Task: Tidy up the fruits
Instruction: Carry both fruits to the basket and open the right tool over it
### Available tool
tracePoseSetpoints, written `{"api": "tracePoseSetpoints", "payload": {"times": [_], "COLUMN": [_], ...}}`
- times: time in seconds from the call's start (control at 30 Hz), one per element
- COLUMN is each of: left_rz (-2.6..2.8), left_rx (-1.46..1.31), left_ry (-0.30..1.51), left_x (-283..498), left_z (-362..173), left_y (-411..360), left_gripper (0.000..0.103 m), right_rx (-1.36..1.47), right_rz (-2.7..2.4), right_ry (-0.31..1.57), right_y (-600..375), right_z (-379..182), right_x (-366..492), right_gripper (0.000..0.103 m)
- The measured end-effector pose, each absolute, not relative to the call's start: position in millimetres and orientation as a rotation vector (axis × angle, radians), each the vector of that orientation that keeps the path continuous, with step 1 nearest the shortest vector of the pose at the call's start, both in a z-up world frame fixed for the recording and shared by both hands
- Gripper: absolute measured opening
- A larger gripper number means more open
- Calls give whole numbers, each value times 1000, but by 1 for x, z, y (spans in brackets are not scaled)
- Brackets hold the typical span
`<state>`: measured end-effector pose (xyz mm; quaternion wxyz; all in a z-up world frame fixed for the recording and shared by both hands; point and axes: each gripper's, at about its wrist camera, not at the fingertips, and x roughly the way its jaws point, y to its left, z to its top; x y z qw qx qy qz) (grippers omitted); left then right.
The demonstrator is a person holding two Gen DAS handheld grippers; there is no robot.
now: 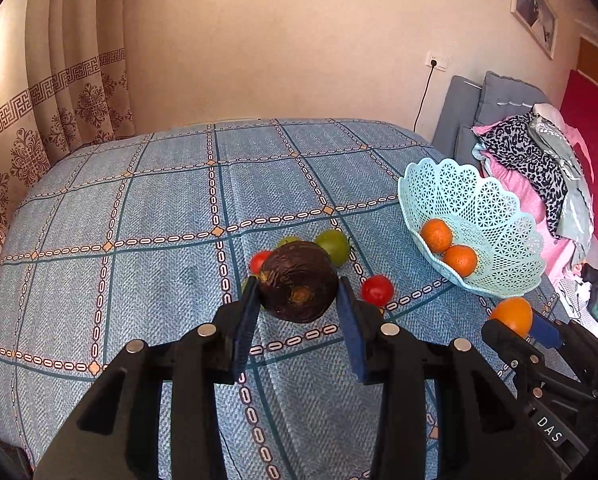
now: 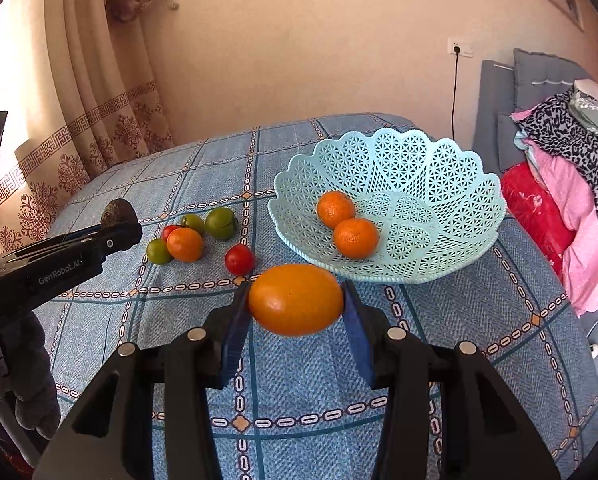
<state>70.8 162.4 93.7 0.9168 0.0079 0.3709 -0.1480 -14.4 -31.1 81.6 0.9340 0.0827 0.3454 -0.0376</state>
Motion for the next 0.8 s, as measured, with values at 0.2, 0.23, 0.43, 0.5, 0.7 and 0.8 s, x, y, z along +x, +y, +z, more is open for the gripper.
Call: {"api": "tracePoseSetpoints", "payload": {"times": [0.2,0.23,0.43,0.5,0.7,0.8], "left_rz": [-308,-309,-326,-335,-365,-379], "left_rx": [30,34,66,71,94,113], "left_ry": [741,738,712,704,687,689], "left_x": [66,65,59,57,56,59], "left_z": [105,107,119,123,132,133], "left_y": [154,152,135,129,103,87], "left_gripper": [40,40,40,40,40,40], "right_rx": [193,198,217,226,247,255], "right_rz": [-107,-113,-153,-167,-205,-218], "right_ry": [667,659,618,605,576,571], "right_y": [-50,-54,-78,-87,-114,-125], "right_z": [94,97,107,110,116,116], "right_x": [-19,-20,-21,-21,-17,-14], "right_gripper": [45,45,45,45,45,45]}}
